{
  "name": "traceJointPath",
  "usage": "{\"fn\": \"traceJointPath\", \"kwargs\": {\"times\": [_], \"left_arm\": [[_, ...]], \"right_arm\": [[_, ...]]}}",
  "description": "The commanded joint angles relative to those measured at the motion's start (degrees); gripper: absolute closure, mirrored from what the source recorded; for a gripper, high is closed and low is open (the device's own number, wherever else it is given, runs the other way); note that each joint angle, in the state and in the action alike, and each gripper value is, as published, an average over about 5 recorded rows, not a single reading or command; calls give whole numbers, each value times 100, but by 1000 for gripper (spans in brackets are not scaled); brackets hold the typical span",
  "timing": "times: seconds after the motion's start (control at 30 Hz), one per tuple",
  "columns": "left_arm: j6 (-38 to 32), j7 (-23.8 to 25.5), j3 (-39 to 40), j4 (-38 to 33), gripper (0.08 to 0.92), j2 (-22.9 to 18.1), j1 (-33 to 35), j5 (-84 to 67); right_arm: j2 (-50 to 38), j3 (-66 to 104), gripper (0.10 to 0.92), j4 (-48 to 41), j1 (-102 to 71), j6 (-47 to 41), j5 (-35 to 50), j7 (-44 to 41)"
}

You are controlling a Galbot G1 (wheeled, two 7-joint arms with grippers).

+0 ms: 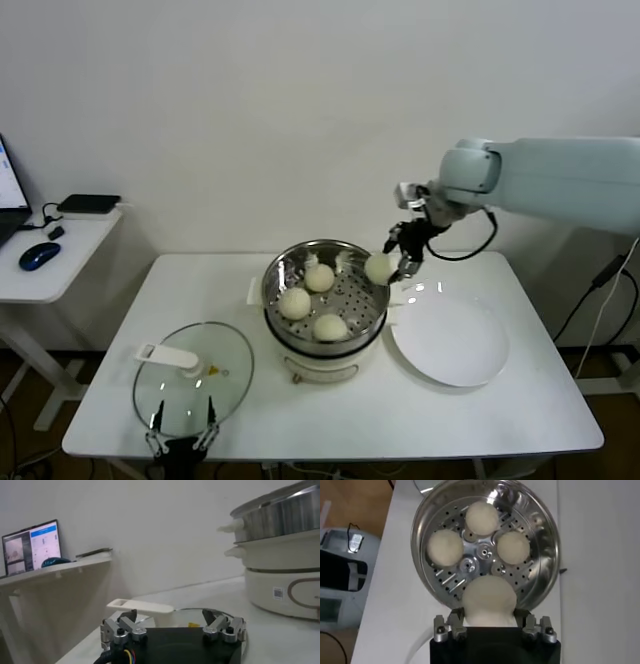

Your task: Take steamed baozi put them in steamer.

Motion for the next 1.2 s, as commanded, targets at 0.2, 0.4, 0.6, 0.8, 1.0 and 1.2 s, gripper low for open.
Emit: {"fn": "traceJointPath", "kwargs": {"times": [0.2,0.4,0.6,0.8,1.0,1.2], "left_arm": [[5,2,-106,61,177,45,-31,-72],[-13,-9,-112,68,177,24,-40,-66],[-27,-20,-113,59,177,16,-45,-73],[-26,-19,-116,22,177,17,-26,-73],[12,-9,-147,-75,177,23,6,-85],[20,-12,-109,-112,177,2,36,-66]], "right_arm": [[796,605,364,-681,-1599,-277,-401,539],[924,692,364,-889,-1897,-269,-655,532],[988,730,364,-992,-1901,-271,-695,560],[902,791,298,-832,-1514,-275,-245,585],[559,257,209,-432,-321,-34,312,-93],[-287,242,203,175,65,80,542,994]]}}
